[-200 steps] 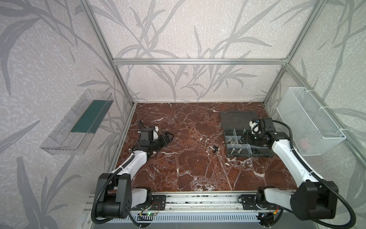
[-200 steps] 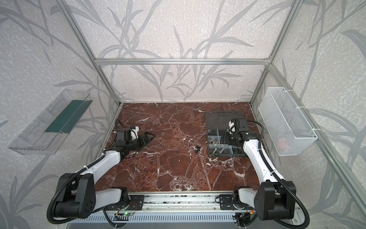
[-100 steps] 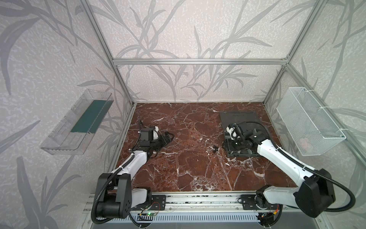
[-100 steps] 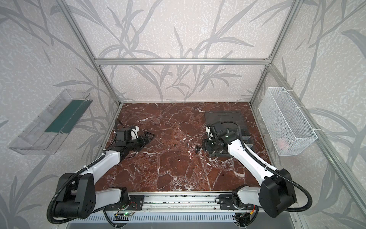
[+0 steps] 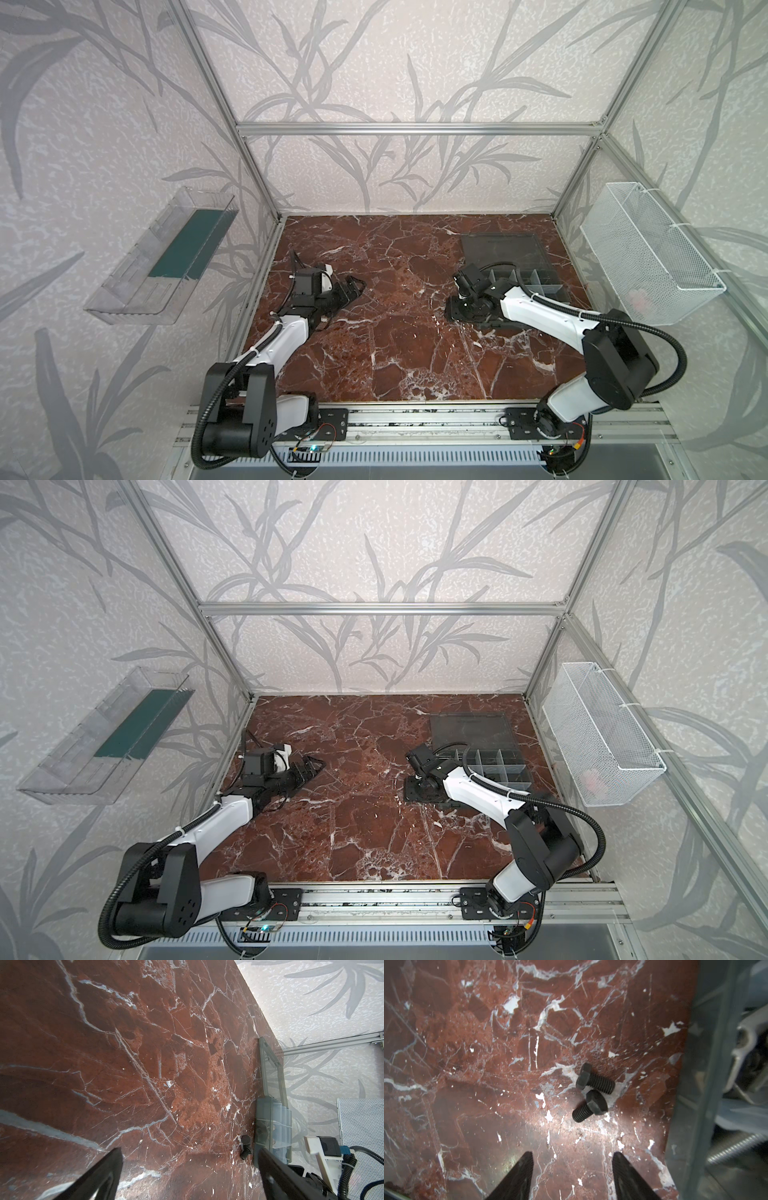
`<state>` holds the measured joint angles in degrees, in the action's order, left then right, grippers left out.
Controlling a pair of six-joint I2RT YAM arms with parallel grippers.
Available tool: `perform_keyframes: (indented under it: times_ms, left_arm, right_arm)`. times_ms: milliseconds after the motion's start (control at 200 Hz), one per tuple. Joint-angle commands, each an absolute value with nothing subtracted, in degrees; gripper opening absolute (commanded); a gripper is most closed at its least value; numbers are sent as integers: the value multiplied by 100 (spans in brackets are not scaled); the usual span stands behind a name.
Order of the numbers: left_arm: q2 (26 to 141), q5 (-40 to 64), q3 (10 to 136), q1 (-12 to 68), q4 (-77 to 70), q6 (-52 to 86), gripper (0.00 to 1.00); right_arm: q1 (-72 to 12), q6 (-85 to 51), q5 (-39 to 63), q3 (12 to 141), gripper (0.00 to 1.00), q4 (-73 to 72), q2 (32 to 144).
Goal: Sort the screws and nuts into containers
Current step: Pick up the screw from the center of the table.
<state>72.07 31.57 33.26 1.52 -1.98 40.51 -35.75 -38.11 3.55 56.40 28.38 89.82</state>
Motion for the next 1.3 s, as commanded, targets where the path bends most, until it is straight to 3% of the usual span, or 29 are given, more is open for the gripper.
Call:
perform_keyframes:
  times_ms: [0,805,1295]
  left_arm:
    - [7204,3137,3323,124,-196,3975,99]
    - [7179,3050,3348,120,-103,3885,99]
    - [7142,3028,3320,113,-105,3887,99]
  right_arm:
    - [-3586,-4167,143,5767,60,2766,9212]
    - [-3600,-4295,-322,6267,54,2962,10349]
    - [-3596,-3955,-385,6345,20,3090,10505]
